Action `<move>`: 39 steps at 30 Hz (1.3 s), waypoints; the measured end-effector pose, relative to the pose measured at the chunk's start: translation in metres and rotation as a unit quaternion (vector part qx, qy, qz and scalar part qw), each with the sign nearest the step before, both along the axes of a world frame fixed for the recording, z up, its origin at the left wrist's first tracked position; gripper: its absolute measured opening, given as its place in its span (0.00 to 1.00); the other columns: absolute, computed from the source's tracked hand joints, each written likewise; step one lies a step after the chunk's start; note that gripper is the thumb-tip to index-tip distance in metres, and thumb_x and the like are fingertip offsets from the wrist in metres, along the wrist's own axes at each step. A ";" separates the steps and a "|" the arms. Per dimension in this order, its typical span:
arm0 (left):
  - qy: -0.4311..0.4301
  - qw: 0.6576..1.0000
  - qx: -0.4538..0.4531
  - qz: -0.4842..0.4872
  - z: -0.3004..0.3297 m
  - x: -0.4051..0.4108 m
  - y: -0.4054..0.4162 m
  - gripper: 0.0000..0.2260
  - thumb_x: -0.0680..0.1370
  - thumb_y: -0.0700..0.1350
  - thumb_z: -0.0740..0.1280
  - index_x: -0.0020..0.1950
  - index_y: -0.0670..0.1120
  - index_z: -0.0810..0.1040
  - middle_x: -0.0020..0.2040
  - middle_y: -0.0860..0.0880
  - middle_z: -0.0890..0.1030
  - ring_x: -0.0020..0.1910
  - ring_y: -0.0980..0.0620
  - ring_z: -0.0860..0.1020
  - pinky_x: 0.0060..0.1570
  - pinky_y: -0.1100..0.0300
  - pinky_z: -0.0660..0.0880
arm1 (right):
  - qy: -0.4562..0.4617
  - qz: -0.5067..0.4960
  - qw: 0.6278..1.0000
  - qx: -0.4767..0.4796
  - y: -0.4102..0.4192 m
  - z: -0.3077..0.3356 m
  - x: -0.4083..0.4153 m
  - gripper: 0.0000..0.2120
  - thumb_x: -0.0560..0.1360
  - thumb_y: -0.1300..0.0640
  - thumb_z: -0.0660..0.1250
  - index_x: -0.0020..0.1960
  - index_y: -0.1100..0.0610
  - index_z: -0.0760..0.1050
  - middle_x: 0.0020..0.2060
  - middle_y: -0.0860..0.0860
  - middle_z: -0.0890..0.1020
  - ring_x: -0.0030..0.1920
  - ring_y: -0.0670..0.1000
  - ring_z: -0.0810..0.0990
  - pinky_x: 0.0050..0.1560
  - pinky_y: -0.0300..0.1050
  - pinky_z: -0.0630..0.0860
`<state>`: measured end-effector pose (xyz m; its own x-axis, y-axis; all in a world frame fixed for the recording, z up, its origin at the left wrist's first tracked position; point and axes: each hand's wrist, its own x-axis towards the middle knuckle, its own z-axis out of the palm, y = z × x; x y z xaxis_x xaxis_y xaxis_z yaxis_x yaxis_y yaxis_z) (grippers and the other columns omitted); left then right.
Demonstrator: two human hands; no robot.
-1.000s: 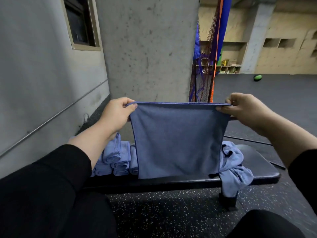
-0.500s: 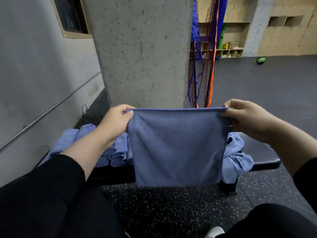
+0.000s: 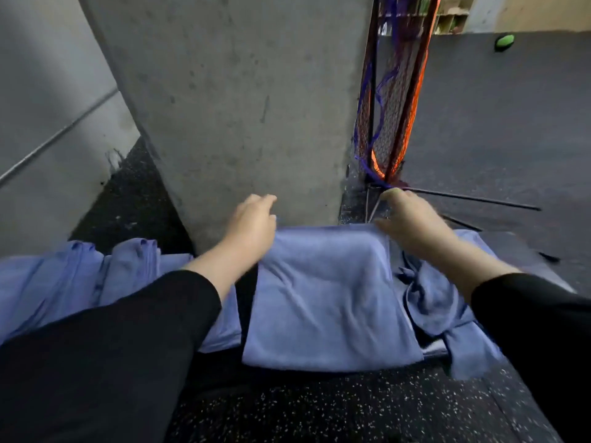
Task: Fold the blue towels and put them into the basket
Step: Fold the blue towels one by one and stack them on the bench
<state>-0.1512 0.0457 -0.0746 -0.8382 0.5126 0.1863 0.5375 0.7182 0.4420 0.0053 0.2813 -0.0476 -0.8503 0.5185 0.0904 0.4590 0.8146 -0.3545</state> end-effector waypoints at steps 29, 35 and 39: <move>0.010 0.954 -0.154 -0.257 -0.102 0.126 -0.021 0.17 0.83 0.60 0.58 0.59 0.52 0.79 0.61 0.53 0.75 0.63 0.50 0.71 0.62 0.50 0.67 | -0.078 0.319 0.945 0.010 -0.071 -0.134 0.082 0.19 0.72 0.36 0.62 0.57 0.45 0.75 0.56 0.45 0.75 0.57 0.51 0.75 0.57 0.56 0.75; 0.007 0.942 -0.186 -0.278 -0.099 0.130 -0.022 0.17 0.79 0.62 0.62 0.59 0.52 0.76 0.57 0.54 0.72 0.59 0.52 0.69 0.60 0.52 0.67 | -0.018 0.253 0.966 0.056 -0.086 -0.137 0.073 0.14 0.76 0.47 0.58 0.47 0.54 0.78 0.43 0.49 0.77 0.47 0.55 0.77 0.45 0.53 0.75; 0.016 0.969 -0.174 -0.177 -0.095 0.123 -0.020 0.05 0.78 0.40 0.62 0.48 0.49 0.69 0.50 0.50 0.71 0.55 0.45 0.72 0.47 0.52 0.65 | 0.009 0.157 0.987 0.020 -0.085 -0.130 0.067 0.09 0.81 0.47 0.59 0.50 0.51 0.74 0.47 0.48 0.78 0.50 0.55 0.77 0.46 0.54 0.76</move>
